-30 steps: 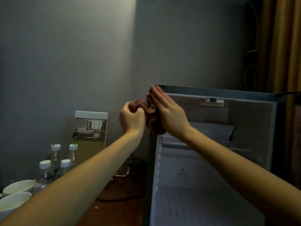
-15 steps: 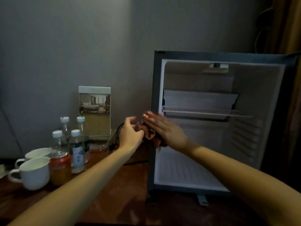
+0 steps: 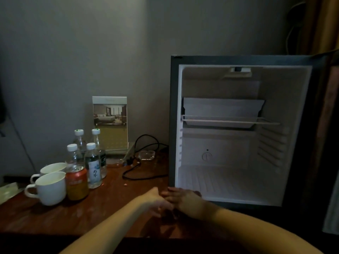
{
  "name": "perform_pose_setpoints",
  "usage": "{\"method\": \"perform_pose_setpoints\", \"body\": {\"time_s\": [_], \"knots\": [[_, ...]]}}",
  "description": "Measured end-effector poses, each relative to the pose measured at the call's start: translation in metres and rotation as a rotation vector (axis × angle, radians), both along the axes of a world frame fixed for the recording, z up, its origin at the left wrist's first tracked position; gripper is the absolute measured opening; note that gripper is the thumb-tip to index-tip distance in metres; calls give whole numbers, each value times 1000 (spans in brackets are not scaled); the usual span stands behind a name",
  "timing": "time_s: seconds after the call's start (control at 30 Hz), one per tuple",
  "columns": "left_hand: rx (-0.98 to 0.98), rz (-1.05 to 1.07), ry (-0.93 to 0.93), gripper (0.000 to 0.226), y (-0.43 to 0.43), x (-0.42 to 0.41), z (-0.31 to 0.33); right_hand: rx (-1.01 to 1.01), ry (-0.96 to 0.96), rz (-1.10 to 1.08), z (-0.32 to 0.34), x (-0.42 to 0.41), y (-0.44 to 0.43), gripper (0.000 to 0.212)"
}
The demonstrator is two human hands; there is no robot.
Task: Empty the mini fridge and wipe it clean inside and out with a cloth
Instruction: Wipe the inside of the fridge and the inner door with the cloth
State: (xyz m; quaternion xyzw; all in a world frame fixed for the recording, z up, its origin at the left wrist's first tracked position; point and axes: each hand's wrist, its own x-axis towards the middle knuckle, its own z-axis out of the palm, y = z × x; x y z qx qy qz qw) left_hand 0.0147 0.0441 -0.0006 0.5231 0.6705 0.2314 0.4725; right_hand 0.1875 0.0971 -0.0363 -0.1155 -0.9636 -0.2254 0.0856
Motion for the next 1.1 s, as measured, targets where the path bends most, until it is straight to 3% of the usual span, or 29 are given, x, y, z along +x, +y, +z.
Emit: {"method": "perform_pose_setpoints", "body": {"time_s": [0.03,0.17,0.27,0.37,0.47,0.53,0.6,0.67,0.73,0.87,1.1], "knots": [[-4,-41,34,79,-3,0,-1,-26,6,27,-1,-2,-1,43],[0,-146,49,94,-11,-2,10,-119,68,52,19,-5,-8,33],[160,-182,-10,49,-16,-1,42,-112,320,45,60,-3,-14,31],[517,96,-292,26,-14,11,95,-71,687,48,135,2,-29,29],[959,233,-405,24,-19,24,166,116,1003,221,229,7,-49,23],[1195,228,-393,23,-27,31,210,390,1104,235,291,5,-58,21],[1333,244,-305,25,-30,35,240,682,1191,165,344,3,-53,16],[1386,272,-205,34,-28,37,255,755,1251,64,377,-4,-42,16],[1409,298,-127,44,-23,38,261,661,1234,-31,374,-19,-22,22],[1365,284,13,62,-18,38,257,538,1018,-174,325,-43,20,38],[1489,168,172,67,-10,56,251,702,783,-252,330,23,21,67]]}}
